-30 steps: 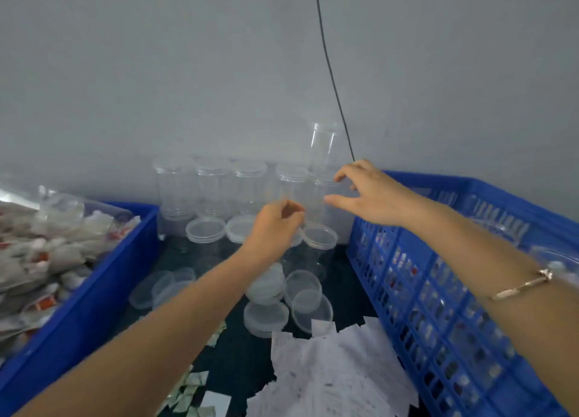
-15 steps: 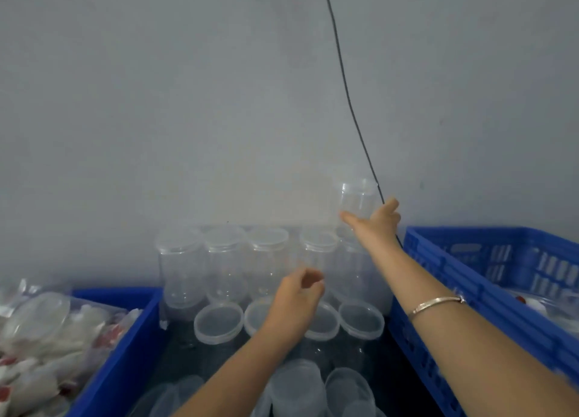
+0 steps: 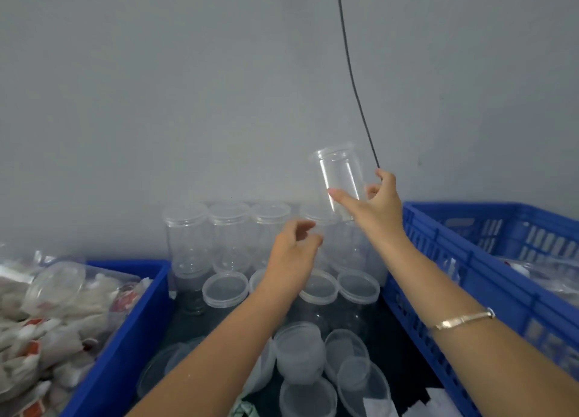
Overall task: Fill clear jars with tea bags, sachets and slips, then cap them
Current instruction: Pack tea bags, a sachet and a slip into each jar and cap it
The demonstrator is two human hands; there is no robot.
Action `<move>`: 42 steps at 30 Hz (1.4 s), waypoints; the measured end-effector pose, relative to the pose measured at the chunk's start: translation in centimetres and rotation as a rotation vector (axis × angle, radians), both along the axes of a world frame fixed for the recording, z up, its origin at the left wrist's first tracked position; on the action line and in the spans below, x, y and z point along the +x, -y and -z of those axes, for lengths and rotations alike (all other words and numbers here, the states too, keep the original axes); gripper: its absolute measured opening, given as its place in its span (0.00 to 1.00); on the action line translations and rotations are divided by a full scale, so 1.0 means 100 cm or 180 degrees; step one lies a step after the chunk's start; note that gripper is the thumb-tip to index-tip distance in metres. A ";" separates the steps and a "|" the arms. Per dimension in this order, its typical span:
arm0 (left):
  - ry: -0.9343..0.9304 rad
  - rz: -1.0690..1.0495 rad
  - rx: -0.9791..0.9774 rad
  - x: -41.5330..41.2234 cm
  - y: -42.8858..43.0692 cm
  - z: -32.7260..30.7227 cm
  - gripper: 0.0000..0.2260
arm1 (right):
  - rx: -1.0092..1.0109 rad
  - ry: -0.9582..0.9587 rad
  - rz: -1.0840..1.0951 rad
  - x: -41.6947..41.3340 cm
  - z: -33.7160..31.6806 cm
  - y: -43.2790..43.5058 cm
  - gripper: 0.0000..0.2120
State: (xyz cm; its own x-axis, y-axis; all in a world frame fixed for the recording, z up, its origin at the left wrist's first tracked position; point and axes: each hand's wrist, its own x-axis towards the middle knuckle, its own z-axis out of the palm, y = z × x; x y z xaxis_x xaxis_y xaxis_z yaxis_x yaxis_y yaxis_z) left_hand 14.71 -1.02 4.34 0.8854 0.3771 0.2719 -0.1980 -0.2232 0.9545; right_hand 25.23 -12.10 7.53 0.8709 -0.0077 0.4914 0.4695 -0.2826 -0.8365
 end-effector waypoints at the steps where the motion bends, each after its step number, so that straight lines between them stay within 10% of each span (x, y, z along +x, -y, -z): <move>1: 0.0047 -0.0044 -0.0116 -0.013 0.003 -0.004 0.15 | 0.0049 0.0029 -0.0109 -0.022 0.003 0.005 0.47; 10: 0.0139 0.0302 -0.0580 -0.157 0.020 0.021 0.40 | 0.0151 -0.0525 -0.1619 -0.200 0.071 0.050 0.34; 18: 0.0231 0.0329 -0.0549 -0.271 0.035 0.111 0.35 | -0.2158 -0.0996 -0.2838 -0.266 0.111 0.086 0.34; 24: 0.0039 0.0284 -0.0362 -0.315 0.033 0.169 0.32 | -0.2730 -0.0935 -0.2644 -0.308 0.089 0.067 0.37; 31: -0.0724 0.0338 0.0696 -0.308 0.042 0.200 0.32 | -0.4598 0.1084 -0.1815 -0.346 0.099 0.022 0.34; 40: -0.0308 0.0335 0.0342 -0.292 0.026 0.201 0.40 | -0.4958 0.0381 -0.2442 -0.321 0.079 0.014 0.17; 42: -0.0354 0.0269 0.0339 -0.289 0.023 0.201 0.39 | -0.5048 0.0157 -0.2846 -0.316 0.074 0.014 0.28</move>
State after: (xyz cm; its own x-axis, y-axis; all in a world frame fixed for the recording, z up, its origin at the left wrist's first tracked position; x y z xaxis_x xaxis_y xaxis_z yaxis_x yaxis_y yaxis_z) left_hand -14.14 -3.34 -15.77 0.9396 0.2743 0.2049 -0.1148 -0.3114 0.9433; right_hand -6.37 -13.49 0.13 0.3366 0.8481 -0.4092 0.9221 -0.3849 -0.0394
